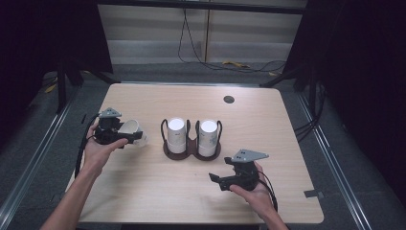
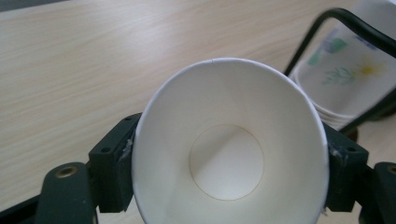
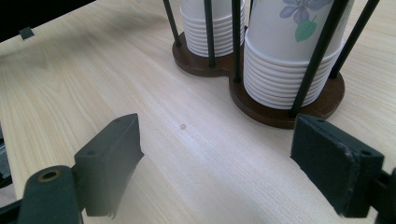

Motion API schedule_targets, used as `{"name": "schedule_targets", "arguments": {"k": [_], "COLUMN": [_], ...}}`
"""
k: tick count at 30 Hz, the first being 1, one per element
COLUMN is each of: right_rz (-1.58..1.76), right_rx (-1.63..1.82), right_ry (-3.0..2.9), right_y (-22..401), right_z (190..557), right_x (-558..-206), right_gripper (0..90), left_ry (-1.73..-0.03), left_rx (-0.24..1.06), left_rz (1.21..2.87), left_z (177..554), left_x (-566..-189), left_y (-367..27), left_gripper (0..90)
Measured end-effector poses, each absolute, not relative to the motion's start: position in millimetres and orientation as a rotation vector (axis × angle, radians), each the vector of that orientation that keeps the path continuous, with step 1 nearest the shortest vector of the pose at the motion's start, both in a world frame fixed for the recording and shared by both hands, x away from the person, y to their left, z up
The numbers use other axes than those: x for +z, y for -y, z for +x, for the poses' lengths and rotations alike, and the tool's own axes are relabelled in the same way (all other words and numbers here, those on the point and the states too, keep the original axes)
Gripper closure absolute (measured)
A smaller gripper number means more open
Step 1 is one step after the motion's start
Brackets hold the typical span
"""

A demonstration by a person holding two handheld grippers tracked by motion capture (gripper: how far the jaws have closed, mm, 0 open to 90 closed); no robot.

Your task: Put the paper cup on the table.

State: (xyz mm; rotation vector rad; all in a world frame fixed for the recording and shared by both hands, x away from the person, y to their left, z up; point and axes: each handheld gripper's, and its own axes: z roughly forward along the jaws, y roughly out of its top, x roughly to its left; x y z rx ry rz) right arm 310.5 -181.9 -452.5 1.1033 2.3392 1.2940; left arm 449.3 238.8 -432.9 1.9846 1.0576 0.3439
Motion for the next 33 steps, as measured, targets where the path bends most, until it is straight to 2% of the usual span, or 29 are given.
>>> {"name": "schedule_targets", "arguments": {"k": [17, 33], "right_rz": [1.108, 1.134], "right_rx": [1.292, 1.286], "right_ry": [-2.374, -2.372], "right_y": [180, 182], "right_z": [312, 317], "right_x": [-456, -458], "right_gripper": [16.0, 15.8], "left_ry": [-1.129, -1.135], "left_rx": [0.427, 0.413], "left_rz": [2.018, 2.060], "left_z": [479, 483], "left_x": [-447, -461], "left_y": [-236, -232], "left_gripper": [22.3, 20.4]}}
